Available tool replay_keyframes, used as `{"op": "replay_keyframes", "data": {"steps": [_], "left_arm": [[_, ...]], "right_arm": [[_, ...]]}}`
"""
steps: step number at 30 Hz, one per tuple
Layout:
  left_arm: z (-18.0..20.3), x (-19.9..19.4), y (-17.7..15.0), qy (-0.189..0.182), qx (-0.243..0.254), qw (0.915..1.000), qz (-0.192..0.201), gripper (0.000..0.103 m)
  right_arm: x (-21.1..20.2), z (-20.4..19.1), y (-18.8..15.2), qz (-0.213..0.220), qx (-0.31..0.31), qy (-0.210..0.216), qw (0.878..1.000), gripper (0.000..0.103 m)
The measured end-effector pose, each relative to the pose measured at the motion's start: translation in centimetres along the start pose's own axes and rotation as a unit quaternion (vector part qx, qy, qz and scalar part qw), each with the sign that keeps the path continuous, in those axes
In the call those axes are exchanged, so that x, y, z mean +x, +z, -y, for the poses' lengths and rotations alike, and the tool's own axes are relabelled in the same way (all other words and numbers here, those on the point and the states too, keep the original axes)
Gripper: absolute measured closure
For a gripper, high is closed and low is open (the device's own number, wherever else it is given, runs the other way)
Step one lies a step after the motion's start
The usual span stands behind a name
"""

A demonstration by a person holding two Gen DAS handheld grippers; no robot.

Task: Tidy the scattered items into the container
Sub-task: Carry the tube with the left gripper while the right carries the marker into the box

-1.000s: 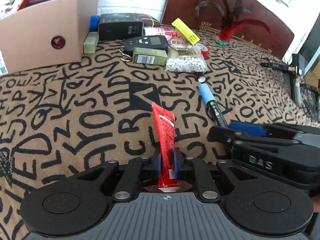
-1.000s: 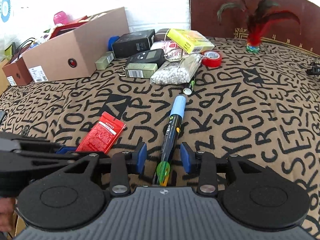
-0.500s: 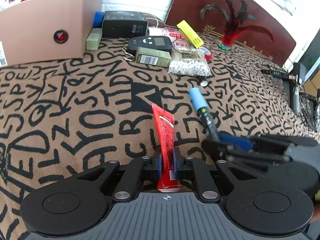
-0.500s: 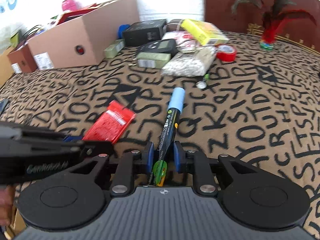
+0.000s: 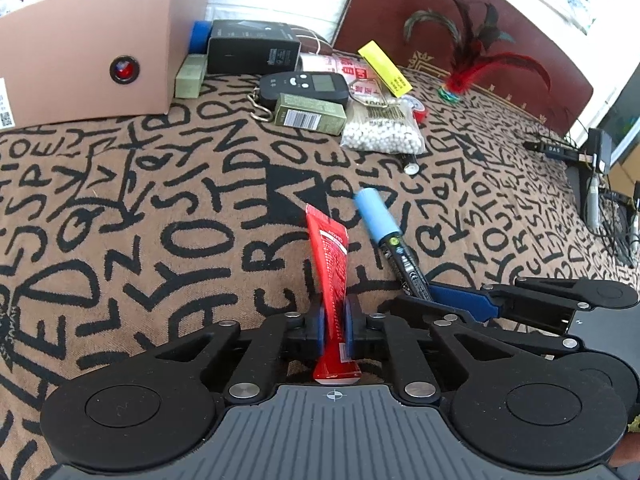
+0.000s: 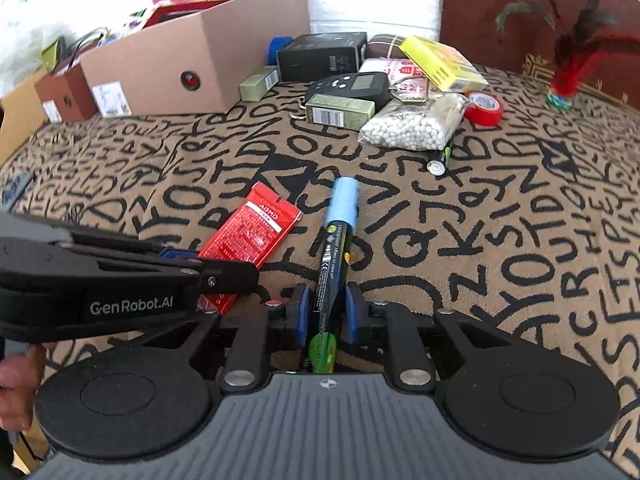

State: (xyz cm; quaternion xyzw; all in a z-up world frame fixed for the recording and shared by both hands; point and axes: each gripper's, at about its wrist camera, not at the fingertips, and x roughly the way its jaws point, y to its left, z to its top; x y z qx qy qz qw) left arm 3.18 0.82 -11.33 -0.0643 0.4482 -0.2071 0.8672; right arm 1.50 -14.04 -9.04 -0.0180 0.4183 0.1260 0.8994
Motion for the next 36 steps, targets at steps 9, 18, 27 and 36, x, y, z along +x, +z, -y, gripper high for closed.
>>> {"op": "replay_keyframes", "data": {"steps": [9,18,27,36], "left_arm": [[-0.7,-0.4,-0.2,-0.018,-0.021,0.9996,0.008,0.1],[-2.0,-3.3,-0.7,-0.024,-0.045,0.998,0.037,0.1],[-4.0,-8.4,2.4,-0.021,-0.051,0.9922,0.112,0.1],[-6.0,-13.8,8.7,0.009,-0.026,0.9791,0.202,0.1]], "right_arm": [[-0.2,0.0,0.0,-0.004,0.022,0.013,1.0,0.085],[-1.3,-2.6,0.5,0.004,0.024,0.069,0.997,0.085],[-3.1,-5.3,4.6,0.049,-0.01,0.092,0.994,0.085],[-4.2,-8.0,12.8,0.12,-0.028,0.118,0.985,0.085]]}}
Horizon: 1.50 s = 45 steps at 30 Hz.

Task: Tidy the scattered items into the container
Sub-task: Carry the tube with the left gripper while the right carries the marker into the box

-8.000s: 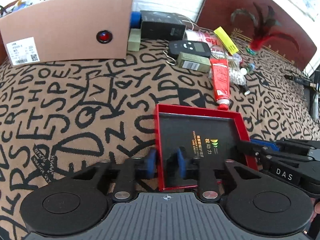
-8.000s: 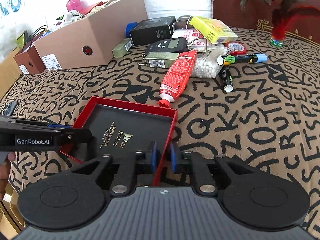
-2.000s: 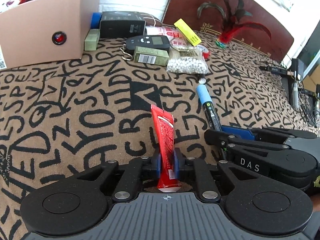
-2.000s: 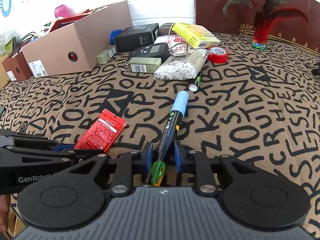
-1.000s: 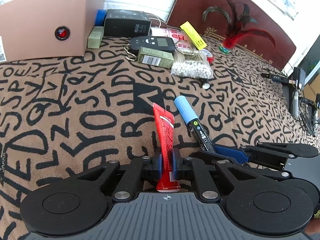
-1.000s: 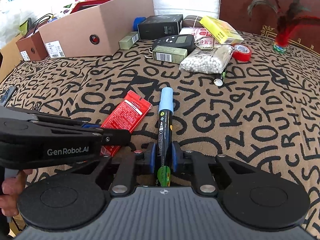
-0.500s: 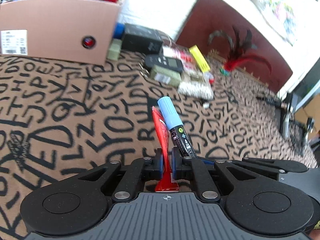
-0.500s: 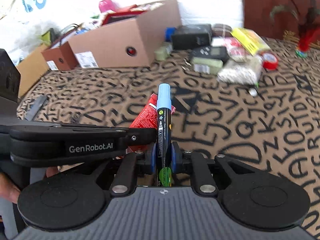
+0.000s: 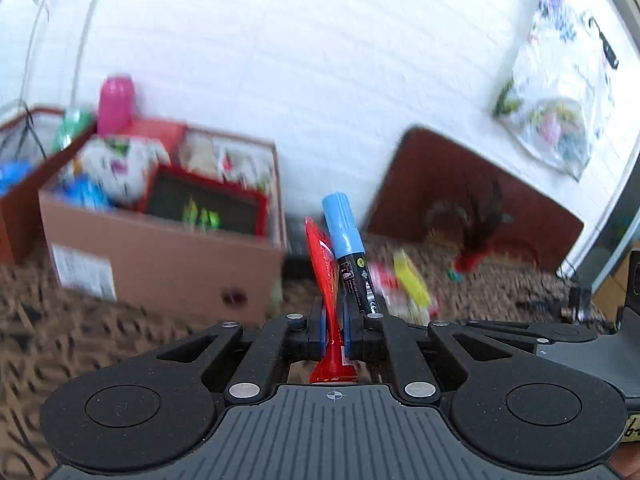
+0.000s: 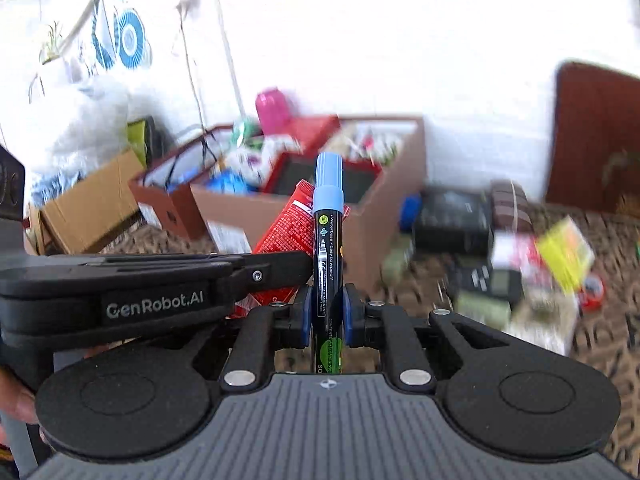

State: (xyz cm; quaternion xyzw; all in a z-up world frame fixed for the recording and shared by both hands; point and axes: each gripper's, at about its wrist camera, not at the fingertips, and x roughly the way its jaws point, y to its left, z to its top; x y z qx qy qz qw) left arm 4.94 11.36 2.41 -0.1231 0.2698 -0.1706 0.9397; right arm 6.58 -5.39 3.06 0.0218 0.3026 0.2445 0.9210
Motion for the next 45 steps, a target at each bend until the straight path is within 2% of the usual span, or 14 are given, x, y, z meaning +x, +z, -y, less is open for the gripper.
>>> {"op": "replay_keyframes", "data": {"steps": [5,10,18,25,26,27,28,29,30,31,32,35,40,45], "left_arm": [[-1.3,1.1,4.3,-0.001,0.007,0.9997,0.022,0.1],[-3.7,4.0,8.1,0.001,0.005,0.9995,0.031,0.101],[-7.7,10.3,13.1,0.01,0.008,0.9995,0.029,0.101],[-11.5,16.6,15.1,0.016,-0.011,0.9998,0.002,0.1],[-11.9,17.2,15.0,0.018,-0.011,0.9998,-0.001,0.094],[-12.3,17.8,15.0,0.019,-0.013,0.9997,-0.003,0.079],[-12.7,18.2,14.9,0.027,-0.021,0.9994,-0.003,0.057],[-13.2,18.5,14.8,0.042,-0.034,0.9985,0.0,0.02],[-13.5,18.6,14.7,0.06,-0.048,0.9971,0.003,0.006],[-13.9,18.4,14.6,0.074,-0.054,0.9957,0.013,0.0],[-13.9,18.1,14.4,0.08,-0.047,0.9954,0.025,0.0],[-13.3,17.7,14.2,0.071,-0.006,0.9971,0.025,0.0],[-11.9,17.4,13.8,0.07,0.008,0.9975,0.011,0.0],[-10.7,16.0,13.6,0.066,0.005,0.9977,0.013,0.0]], "right_arm": [[2.6,-0.5,4.0,0.019,-0.008,-0.005,1.0,0.085],[6.1,-0.3,8.1,0.03,-0.014,-0.014,0.999,0.085],[12.8,0.6,13.1,0.035,-0.016,-0.029,0.999,0.085],[18.6,2.7,14.8,0.024,0.0,-0.026,0.999,0.085],[19.2,2.6,14.8,0.022,-0.002,-0.027,0.999,0.085],[20.0,2.7,14.8,0.02,-0.007,-0.028,0.999,0.085],[20.5,2.6,14.6,0.019,-0.012,-0.029,0.999,0.085],[21.1,2.5,14.4,0.019,-0.018,-0.032,0.999,0.083],[21.7,2.5,14.3,0.016,-0.028,-0.038,0.999,0.066],[22.1,2.6,14.1,0.015,-0.037,-0.049,0.998,0.053],[22.2,2.7,13.9,0.02,-0.042,-0.066,0.997,0.035],[22.0,3.3,13.4,0.026,-0.048,-0.087,0.995,0.034],[21.3,4.4,13.1,0.018,-0.007,-0.074,0.997,0.022],[19.3,3.6,13.5,0.025,-0.02,-0.08,0.996,0.015]]}}
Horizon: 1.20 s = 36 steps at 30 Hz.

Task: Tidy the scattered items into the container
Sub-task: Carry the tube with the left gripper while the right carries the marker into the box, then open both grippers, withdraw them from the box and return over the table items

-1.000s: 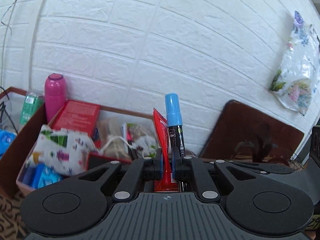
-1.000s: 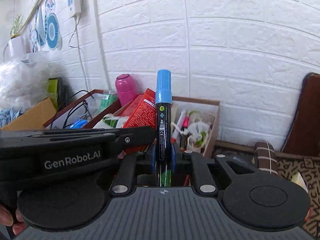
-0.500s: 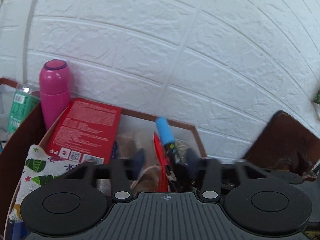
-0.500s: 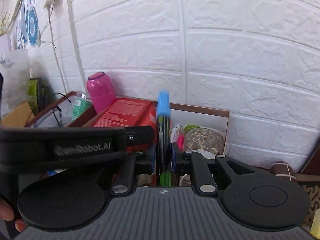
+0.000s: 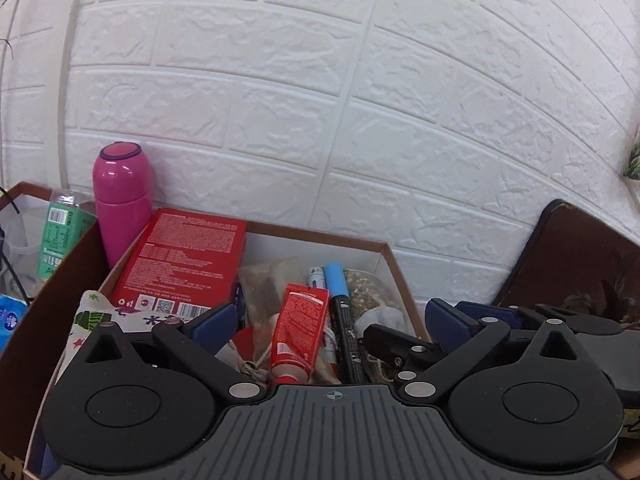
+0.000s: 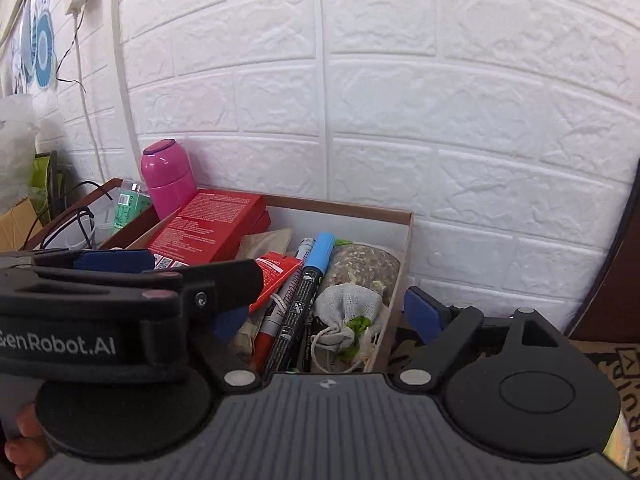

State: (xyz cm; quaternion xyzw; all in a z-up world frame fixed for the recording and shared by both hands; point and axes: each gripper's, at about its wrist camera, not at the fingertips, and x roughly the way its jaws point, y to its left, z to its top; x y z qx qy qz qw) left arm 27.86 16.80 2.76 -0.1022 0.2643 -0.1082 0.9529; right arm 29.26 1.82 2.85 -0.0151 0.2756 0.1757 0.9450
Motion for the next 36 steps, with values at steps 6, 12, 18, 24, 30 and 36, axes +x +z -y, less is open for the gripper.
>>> {"op": "replay_keyframes", "data": {"steps": [6,12,18,24,30,36], "left_arm": [[1.7,-3.5,-0.3,-0.001,-0.013,0.9999,0.0,0.0],[4.5,-8.2,-5.0,-0.006,-0.012,0.9999,0.002,0.0],[7.4,-11.5,-12.4,-0.011,-0.016,0.9995,-0.025,0.0],[9.6,-13.8,-18.1,-0.037,-0.053,0.996,-0.062,0.0],[12.4,-14.8,-20.8,-0.038,-0.016,0.9945,-0.096,0.0],[13.9,-15.5,-21.2,-0.04,-0.025,0.9934,-0.105,0.0]], "right_arm": [[-3.9,-0.2,0.1,0.014,-0.008,0.013,1.0,0.008],[-9.1,-0.8,-3.4,0.019,-0.033,0.023,0.999,0.003],[-13.5,-0.7,-10.5,0.0,-0.036,0.022,0.999,0.003],[-17.7,-0.2,-16.1,-0.009,-0.019,0.01,1.0,0.002],[-21.1,0.9,-20.1,-0.019,0.002,-0.015,1.0,0.001],[-23.8,2.9,-21.6,-0.013,0.035,-0.083,0.996,0.0]]}}
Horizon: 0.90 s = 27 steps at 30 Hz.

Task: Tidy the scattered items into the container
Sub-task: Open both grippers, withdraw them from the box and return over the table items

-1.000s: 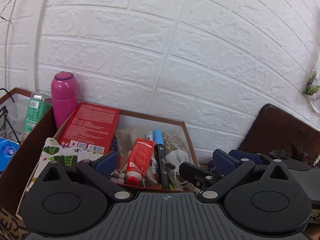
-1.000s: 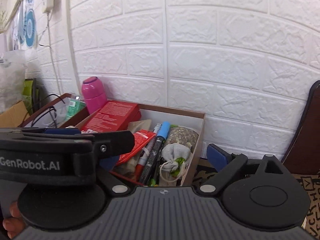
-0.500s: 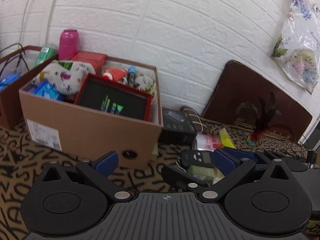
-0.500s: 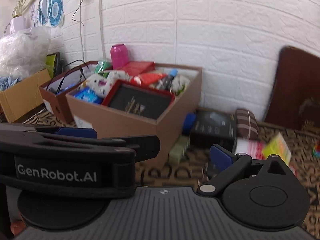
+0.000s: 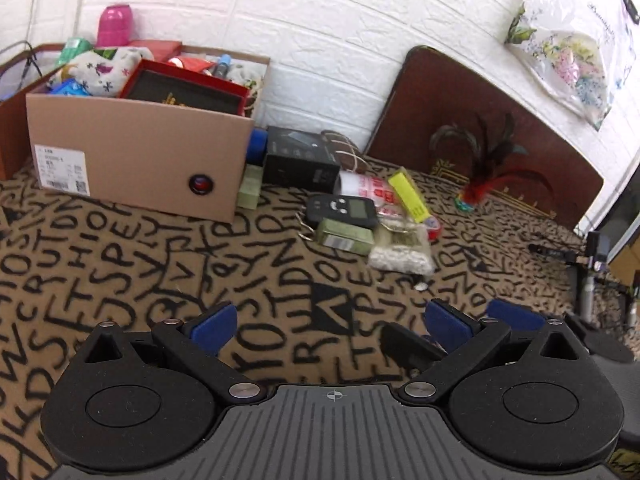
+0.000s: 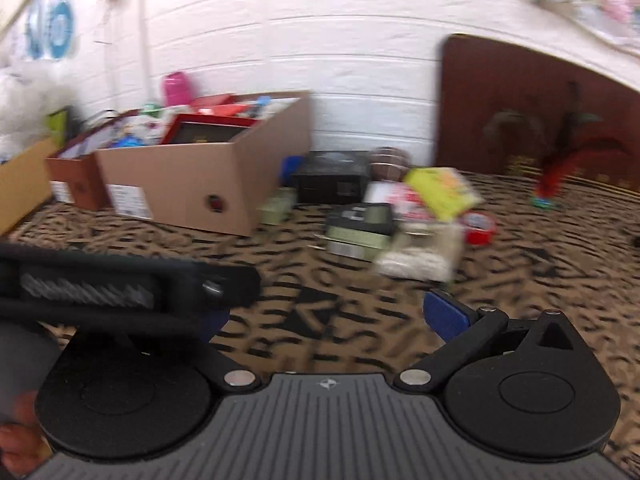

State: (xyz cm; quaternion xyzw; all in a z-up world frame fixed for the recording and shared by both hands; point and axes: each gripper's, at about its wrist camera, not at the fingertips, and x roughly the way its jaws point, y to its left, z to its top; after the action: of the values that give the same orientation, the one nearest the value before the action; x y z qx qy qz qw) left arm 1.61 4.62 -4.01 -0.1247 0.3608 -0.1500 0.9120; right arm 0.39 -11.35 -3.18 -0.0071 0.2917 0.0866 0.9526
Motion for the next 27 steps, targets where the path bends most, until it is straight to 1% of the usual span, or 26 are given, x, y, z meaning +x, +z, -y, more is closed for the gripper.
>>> {"op": "replay_keyframes", "data": {"steps": [2,3,6,9,12,17,27], "left_arm": [[0.6,0.0,-0.1,0.007,0.003,1.0,-0.001,0.0],[0.9,0.0,-0.1,0.011,0.008,0.9999,0.001,0.0],[1.5,0.5,-0.1,0.019,0.017,0.9997,-0.004,0.0],[1.6,1.4,0.0,0.026,0.014,0.9995,-0.012,0.0],[1.2,2.4,0.0,0.04,0.009,0.9989,-0.025,0.0],[0.4,3.8,0.4,0.05,-0.001,0.9982,-0.034,0.0],[-0.4,7.0,1.2,0.048,-0.007,0.9973,-0.054,0.0]], "right_arm": [[-0.4,0.8,-0.4,0.001,0.002,-0.02,1.0,0.0],[-0.6,1.2,-0.7,0.002,0.007,-0.023,1.0,0.0],[-0.7,2.3,-1.1,-0.007,0.021,-0.009,1.0,0.0],[-0.2,2.8,-1.4,-0.015,0.025,-0.004,1.0,0.0],[0.8,3.0,-1.6,-0.026,0.032,-0.004,0.999,0.0],[2.2,3.3,-1.9,-0.046,0.038,0.005,0.998,0.0],[4.9,4.2,-1.8,-0.069,0.046,0.004,0.997,0.0]]}}
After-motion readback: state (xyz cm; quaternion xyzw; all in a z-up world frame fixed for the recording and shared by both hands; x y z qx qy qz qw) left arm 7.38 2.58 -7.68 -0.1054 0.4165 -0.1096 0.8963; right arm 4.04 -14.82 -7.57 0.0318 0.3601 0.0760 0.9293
